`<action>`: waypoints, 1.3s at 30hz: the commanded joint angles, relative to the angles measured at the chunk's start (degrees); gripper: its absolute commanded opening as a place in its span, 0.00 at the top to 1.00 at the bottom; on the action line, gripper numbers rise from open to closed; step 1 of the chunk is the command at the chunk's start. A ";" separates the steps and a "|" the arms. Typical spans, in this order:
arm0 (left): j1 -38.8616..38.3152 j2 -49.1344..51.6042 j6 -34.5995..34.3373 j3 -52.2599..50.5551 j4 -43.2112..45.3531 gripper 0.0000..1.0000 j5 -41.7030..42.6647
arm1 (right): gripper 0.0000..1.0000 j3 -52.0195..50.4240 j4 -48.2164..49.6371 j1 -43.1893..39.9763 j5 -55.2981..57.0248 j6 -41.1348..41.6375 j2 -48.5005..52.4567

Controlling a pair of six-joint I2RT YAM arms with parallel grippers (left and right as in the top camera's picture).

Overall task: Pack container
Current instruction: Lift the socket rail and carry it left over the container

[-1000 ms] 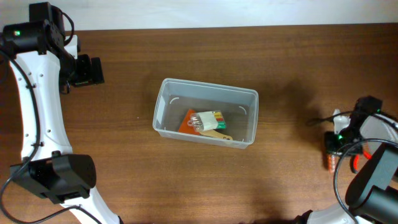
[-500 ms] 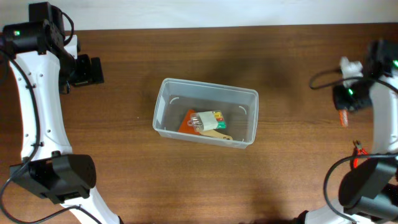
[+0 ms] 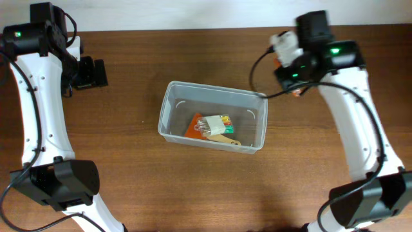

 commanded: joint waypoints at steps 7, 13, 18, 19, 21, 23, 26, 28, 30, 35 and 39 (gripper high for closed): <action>0.35 -0.24 0.70 0.55 -0.07 0.01 -0.42 | 0.96 1.36 1.90 11.41 2.16 -2.43 0.00; 0.35 -0.24 0.70 0.55 -0.07 0.01 -0.42 | 0.96 1.31 3.69 13.97 2.14 -2.80 0.96; 0.35 -0.24 0.70 0.55 -0.07 0.01 -0.42 | 0.96 1.29 4.13 14.01 0.24 -2.78 2.86; 0.35 -0.24 0.70 0.55 -0.07 0.01 -0.42 | 0.96 1.29 4.07 14.03 -0.33 -2.80 3.15; 0.35 -0.24 0.70 0.55 -0.07 0.01 -0.42 | 0.96 1.27 4.09 14.03 -0.92 -2.78 4.13; 0.35 -0.24 0.70 0.55 -0.07 0.01 -0.42 | 0.96 1.22 4.09 14.01 -0.90 -2.78 5.01; 0.35 -0.24 0.70 0.55 -0.07 0.01 -0.42 | 0.96 1.22 4.11 14.01 -0.92 -2.80 5.95; 0.35 -0.24 0.70 0.55 -0.04 0.01 -0.42 | 0.96 1.22 4.09 14.03 -1.11 -2.80 6.64; 0.35 -0.24 0.70 0.55 -0.04 0.01 -0.42 | 0.96 1.20 4.09 14.01 -2.71 -2.78 7.50; 0.35 -0.24 0.70 0.55 -0.04 0.01 -0.42 | 0.96 1.18 3.65 14.03 -5.62 -2.78 9.33; 0.35 -0.24 0.70 0.55 -0.07 0.01 -0.42 | 0.96 1.18 3.67 14.03 -5.64 -2.80 9.94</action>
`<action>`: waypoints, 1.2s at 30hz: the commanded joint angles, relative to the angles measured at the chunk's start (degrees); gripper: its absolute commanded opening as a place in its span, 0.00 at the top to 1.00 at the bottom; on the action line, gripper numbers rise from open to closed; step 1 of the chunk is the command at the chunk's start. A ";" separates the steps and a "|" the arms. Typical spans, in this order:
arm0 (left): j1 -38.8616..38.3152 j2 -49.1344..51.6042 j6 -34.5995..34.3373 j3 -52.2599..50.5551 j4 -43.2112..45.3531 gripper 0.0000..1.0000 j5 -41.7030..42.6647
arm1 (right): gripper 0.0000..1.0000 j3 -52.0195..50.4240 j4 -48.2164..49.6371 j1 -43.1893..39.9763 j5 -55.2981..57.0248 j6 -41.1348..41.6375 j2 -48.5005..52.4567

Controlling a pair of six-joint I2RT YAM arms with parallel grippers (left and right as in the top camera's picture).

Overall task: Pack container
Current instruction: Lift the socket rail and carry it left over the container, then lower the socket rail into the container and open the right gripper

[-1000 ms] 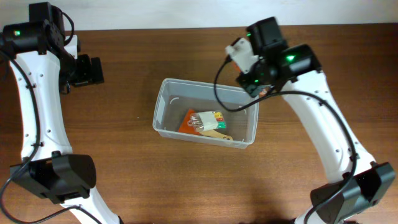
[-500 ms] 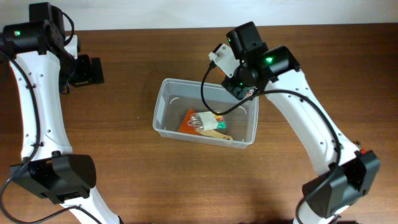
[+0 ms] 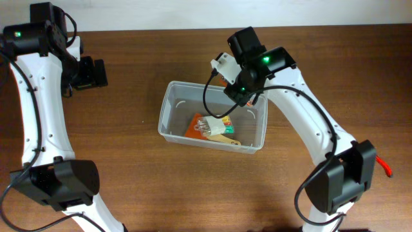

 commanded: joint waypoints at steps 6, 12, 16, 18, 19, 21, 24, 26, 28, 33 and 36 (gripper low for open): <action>0.35 -0.24 0.70 0.55 -0.04 0.01 -0.42 | 0.96 1.14 -1.31 0.31 -1.73 0.00 2.43; 0.35 -0.24 0.70 0.55 -0.02 0.01 -0.42 | 0.96 0.68 -2.32 0.33 -2.14 -0.07 4.11; 0.35 -0.24 0.70 0.55 -0.04 0.01 -0.42 | 0.96 -0.04 -2.29 0.35 -2.95 -0.94 4.96; 0.35 -0.24 0.70 0.55 -0.02 0.01 -0.42 | 0.96 -0.24 -2.38 0.37 -2.95 -1.09 5.44; 0.35 -0.24 0.70 0.55 -0.02 0.01 -0.42 | 0.96 -0.44 -2.34 0.35 -2.97 -1.09 5.62; 0.35 -0.24 0.70 0.55 -0.04 0.01 -0.42 | 0.96 -1.11 -2.12 0.35 -2.97 -1.09 6.05; 0.35 -0.24 0.70 0.55 -0.02 0.01 -0.42 | 0.96 -2.32 -1.99 0.35 -3.17 -1.09 6.78; 0.35 -0.24 0.70 0.55 -0.04 0.01 -0.42 | 0.96 -3.67 -1.49 0.35 -3.82 -1.09 7.13; 0.35 -0.24 0.70 0.55 -0.04 0.01 -0.42 | 0.96 -4.76 -1.36 0.35 -4.42 -1.09 7.48; 0.35 -0.24 0.70 0.55 -0.04 0.01 -0.42 | 0.96 -7.56 -0.15 0.35 -4.44 -1.09 7.58; 0.35 -0.24 0.70 0.55 -0.04 0.01 -0.42 | 0.96 -9.03 0.98 0.35 -4.46 -1.09 7.58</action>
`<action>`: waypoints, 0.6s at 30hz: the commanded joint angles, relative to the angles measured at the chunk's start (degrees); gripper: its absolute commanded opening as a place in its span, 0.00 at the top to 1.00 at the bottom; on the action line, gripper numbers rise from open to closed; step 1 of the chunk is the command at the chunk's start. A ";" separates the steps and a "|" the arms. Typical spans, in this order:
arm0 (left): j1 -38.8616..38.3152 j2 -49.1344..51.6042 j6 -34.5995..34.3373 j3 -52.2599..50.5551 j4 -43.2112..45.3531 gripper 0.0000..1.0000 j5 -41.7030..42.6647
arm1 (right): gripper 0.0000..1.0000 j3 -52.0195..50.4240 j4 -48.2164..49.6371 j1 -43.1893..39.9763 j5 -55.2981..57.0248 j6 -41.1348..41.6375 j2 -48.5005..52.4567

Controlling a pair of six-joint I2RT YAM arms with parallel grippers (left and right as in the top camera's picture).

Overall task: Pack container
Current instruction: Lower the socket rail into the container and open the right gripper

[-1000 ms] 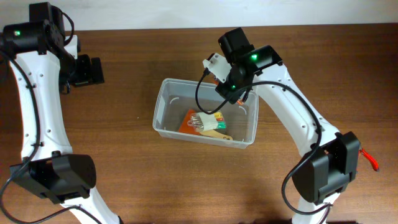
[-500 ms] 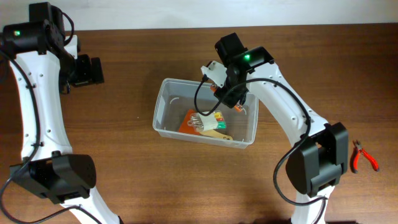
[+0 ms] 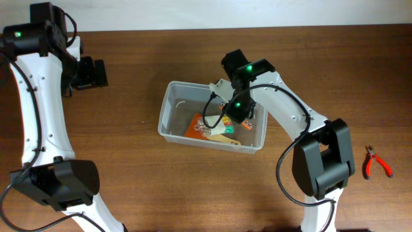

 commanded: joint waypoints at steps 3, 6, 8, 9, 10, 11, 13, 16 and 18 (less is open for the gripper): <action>0.35 -0.24 0.70 0.55 -0.07 0.01 -0.42 | 0.96 -2.80 2.21 0.35 -1.38 -0.59 0.20; 0.35 -0.24 0.70 0.55 -0.07 0.01 -0.42 | 0.96 -4.22 2.86 0.35 -1.38 -0.59 0.20; 0.35 -0.24 0.70 0.55 -0.07 0.01 -0.42 | 0.96 -4.61 3.10 0.35 -1.38 -0.59 0.20; 0.35 -0.24 0.70 0.55 -0.04 0.01 -0.42 | 0.96 -4.61 3.17 0.35 -1.38 -0.59 0.20; 0.35 -0.24 0.70 0.55 -0.04 0.01 -0.42 | 0.95 -4.61 3.34 0.35 -1.38 -0.59 0.20; 0.35 -0.24 0.70 0.55 -0.04 0.01 -0.42 | 0.95 -4.61 3.50 0.35 -1.36 -0.57 0.20; 0.35 -0.24 0.70 0.55 -0.04 0.01 -0.42 | 0.90 -4.61 3.80 0.35 -1.38 -0.57 0.20; 0.35 -0.24 0.70 0.55 -0.04 0.01 -0.42 | 0.86 -4.61 3.93 0.35 -1.38 -0.57 0.20; 0.35 -0.24 0.70 0.55 -0.07 0.01 -0.42 | 0.80 -4.61 3.93 0.35 -1.38 -0.57 0.20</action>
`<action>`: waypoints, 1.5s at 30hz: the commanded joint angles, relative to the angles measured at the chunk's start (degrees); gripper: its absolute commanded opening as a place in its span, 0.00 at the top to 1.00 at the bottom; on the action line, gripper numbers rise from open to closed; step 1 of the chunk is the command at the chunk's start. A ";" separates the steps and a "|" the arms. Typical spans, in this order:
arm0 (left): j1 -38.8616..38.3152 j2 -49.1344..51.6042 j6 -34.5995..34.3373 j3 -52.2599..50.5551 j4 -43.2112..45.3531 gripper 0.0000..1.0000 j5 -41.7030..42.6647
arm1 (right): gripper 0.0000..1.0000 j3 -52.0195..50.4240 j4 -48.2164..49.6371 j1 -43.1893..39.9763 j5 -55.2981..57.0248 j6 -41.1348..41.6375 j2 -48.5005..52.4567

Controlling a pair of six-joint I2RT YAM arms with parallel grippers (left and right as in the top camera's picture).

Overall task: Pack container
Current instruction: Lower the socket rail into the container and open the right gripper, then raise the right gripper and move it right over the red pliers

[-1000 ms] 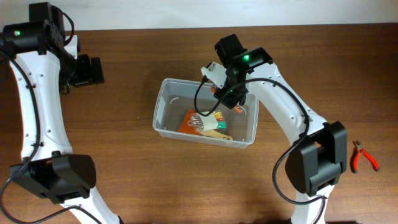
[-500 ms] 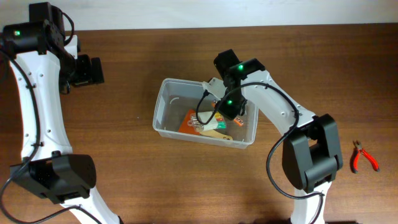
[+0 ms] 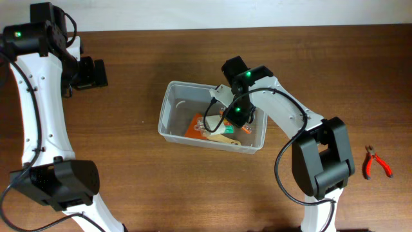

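The clear plastic container [image 3: 172, 106] stands mid-table in the overhead view. Inside lie an orange packet [image 3: 193, 125], a white pack with coloured pieces [image 3: 212, 124] and a pale wooden piece [image 3: 225, 138]. My right gripper [image 3: 241, 121] is lowered into the container's right half, and a small orange item [image 3: 246, 129] shows right beneath it. The wrist hides its fingers, so their state cannot be read. My left gripper [image 3: 94, 73] hangs over the far left of the table, away from the container, with nothing seen in it.
Red-handled pliers [image 3: 377, 162] lie on the wooden table [image 3: 129, 180] at the far right. The right arm's base stands at the front right, the left arm's base at the front left.
My right gripper sits a little lower and further toward the container's right wall. The orange item beneath it has shifted slightly with it. The left arm has not moved.
My right gripper was first at the back right of the table with something orange and white at it. Then it was over the container's far rim, then down inside the right half. It now sits low there, with the pliers uncovered at the right.
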 commanded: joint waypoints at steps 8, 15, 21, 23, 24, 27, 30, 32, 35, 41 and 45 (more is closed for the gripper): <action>0.35 -0.24 0.70 0.55 -0.04 0.01 -0.42 | 0.64 -0.28 0.22 0.35 -0.94 -0.52 0.15; 0.35 -0.24 0.70 0.55 -0.04 0.01 -0.42 | 0.43 0.83 -0.28 0.37 -0.94 1.88 0.11; 0.35 -0.24 0.70 0.55 -0.04 0.01 -0.42 | 0.15 9.44 -5.99 0.35 -0.94 9.25 0.07; 0.35 -0.24 0.70 0.55 -0.07 0.01 -0.42 | 0.05 14.45 -10.32 0.35 -0.87 9.22 0.07; 0.35 -0.24 0.70 0.55 -0.07 0.01 -0.42 | 0.01 17.00 -12.72 0.35 -0.66 9.20 0.07; 0.35 -0.24 0.70 0.55 -0.07 0.01 -0.42 | 0.01 25.31 -21.14 -0.07 1.38 9.20 0.07; 0.35 -0.24 0.70 0.55 -0.07 0.01 -0.42 | 0.01 33.33 -30.62 -1.20 5.16 9.20 0.07; 0.35 -0.24 0.70 0.55 -0.07 0.01 -0.42 | 0.01 37.81 -36.94 -2.58 7.78 9.20 0.07; 0.35 -0.24 0.70 0.55 -0.07 0.01 -0.42 | 0.01 39.76 -37.44 -5.77 11.19 16.85 -1.73; 0.35 -0.24 0.70 0.55 -0.07 0.01 -0.42 | 0.01 39.65 -37.46 -17.00 9.70 27.04 -7.26; 0.35 -0.24 0.70 0.55 -0.04 0.01 -0.42 | 0.01 37.00 -37.46 -26.58 3.56 31.15 -12.61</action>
